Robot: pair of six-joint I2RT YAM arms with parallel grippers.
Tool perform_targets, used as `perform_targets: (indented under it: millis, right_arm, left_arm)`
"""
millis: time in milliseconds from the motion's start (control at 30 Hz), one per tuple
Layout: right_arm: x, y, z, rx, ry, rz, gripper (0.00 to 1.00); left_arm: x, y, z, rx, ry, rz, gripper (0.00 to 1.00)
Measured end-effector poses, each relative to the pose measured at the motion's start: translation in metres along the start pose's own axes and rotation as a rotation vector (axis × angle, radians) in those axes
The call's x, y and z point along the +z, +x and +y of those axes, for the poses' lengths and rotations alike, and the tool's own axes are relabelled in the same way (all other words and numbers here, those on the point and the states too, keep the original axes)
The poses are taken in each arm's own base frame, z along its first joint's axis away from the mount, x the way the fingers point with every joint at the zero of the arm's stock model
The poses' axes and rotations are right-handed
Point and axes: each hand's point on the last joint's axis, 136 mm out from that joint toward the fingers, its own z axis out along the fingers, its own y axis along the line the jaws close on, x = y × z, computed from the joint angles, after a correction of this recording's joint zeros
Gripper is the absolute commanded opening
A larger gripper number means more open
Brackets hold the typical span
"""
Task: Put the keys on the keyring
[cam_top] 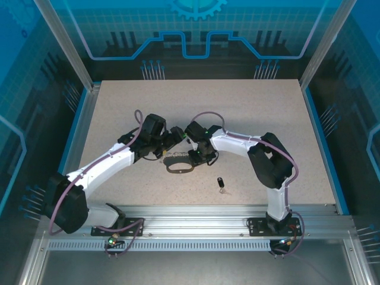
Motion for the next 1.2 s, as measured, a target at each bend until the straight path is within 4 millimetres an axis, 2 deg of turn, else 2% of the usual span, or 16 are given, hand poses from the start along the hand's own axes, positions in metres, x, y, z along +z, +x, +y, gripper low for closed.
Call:
perform_targets:
  millis: [300,900,1067,1200]
  right_arm:
    - [0.0019,-0.0047,0.0007,-0.007,0.003,-0.002,0.3]
    - [0.0007,-0.0066,-0.0024,-0.024,0.005,-0.001,0.12]
    - [0.0005,-0.007,-0.0035,-0.034,0.005,-0.001,0.01]
    - [-0.0009,-0.009,-0.0045,-0.037,-0.002,-0.003,0.0]
  left_arm:
    - [-0.0002,-0.0024,0.0015,-0.002,-0.007,-0.011,0.91]
    - [-0.0001,-0.0028,0.0006,-0.002,-0.003,-0.012,0.92]
    - [-0.0001,-0.0035,-0.0009,-0.001,0.003,-0.015,0.92]
    - [0.0,-0.0043,-0.0022,-0.001,0.004,-0.015,0.94]
